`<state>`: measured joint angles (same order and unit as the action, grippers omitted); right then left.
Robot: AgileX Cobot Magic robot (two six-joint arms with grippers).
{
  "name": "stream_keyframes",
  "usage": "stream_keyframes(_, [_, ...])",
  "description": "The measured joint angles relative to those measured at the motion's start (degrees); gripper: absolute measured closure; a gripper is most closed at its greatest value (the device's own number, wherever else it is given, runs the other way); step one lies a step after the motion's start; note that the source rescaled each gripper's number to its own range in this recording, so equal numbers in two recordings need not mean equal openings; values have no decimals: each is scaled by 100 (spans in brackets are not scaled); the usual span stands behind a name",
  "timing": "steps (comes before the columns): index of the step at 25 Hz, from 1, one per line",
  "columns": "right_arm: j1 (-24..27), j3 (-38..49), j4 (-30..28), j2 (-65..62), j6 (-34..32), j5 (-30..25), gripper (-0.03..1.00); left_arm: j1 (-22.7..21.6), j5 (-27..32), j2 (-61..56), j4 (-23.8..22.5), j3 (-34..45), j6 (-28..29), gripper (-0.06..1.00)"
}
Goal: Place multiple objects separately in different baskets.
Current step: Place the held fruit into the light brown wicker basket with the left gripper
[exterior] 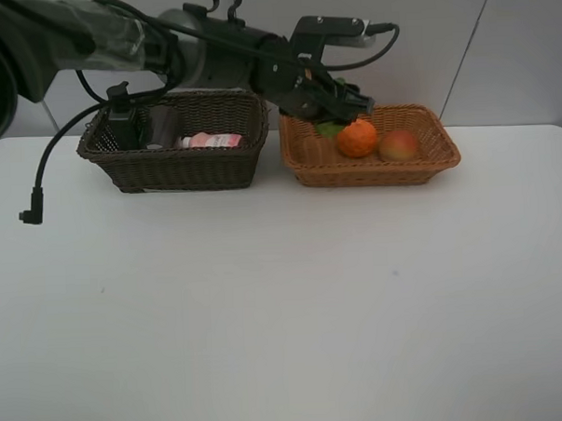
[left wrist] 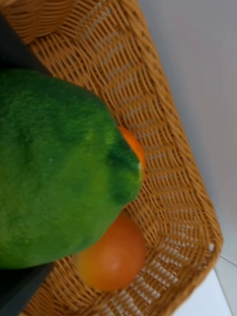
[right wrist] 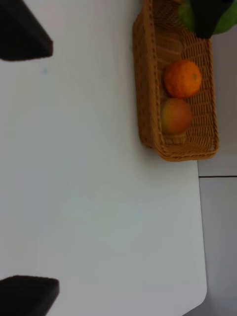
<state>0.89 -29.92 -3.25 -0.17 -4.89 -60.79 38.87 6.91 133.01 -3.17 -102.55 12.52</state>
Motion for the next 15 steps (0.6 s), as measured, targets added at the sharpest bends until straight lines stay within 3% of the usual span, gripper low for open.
stream_keyframes(9, [0,0,0,0,0,0,9,-138,-691,425,-97,0,-156,33])
stream_keyframes(15, [0,0,0,0,0,0,9,-181,-767,563,-97,0,-156,33])
